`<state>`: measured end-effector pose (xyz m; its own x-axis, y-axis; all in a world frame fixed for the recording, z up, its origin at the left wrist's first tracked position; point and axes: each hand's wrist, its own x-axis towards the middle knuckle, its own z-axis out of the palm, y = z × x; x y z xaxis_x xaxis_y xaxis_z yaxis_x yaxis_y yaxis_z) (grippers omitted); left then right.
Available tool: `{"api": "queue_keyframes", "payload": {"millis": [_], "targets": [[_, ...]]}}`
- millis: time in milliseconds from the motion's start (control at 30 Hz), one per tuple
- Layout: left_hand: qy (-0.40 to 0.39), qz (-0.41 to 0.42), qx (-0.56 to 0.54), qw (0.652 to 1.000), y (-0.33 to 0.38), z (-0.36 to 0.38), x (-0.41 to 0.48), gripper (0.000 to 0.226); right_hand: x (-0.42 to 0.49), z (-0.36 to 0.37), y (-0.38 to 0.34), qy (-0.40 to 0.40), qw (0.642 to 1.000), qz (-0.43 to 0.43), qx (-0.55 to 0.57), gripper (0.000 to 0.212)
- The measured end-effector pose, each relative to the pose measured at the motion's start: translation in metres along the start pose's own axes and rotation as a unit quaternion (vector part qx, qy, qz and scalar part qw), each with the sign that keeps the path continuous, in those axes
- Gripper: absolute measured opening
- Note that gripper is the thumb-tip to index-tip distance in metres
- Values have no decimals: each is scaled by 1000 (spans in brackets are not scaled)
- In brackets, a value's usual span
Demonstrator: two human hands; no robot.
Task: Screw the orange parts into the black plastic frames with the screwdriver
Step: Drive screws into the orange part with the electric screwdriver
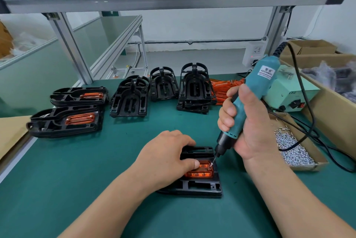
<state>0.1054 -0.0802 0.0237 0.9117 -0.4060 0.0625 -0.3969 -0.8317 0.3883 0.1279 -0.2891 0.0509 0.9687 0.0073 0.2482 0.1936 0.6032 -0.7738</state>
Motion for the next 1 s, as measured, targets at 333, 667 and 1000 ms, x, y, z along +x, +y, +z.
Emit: {"api": "queue_keyframes", "payload": {"millis": [333, 667, 1000], "targets": [[-7, -4, -1, 1000, 1, 1, 0, 47, -7, 11, 0, -30, 998, 7, -62, 50], [9, -26, -16, 999, 5, 1, 1, 36, -19, 22, 5, -141, 979, -30, -142, 51], [5, -42, -20, 999, 8, 1, 2, 33, -20, 25, 4, -143, 979, -31, -144, 47]]}}
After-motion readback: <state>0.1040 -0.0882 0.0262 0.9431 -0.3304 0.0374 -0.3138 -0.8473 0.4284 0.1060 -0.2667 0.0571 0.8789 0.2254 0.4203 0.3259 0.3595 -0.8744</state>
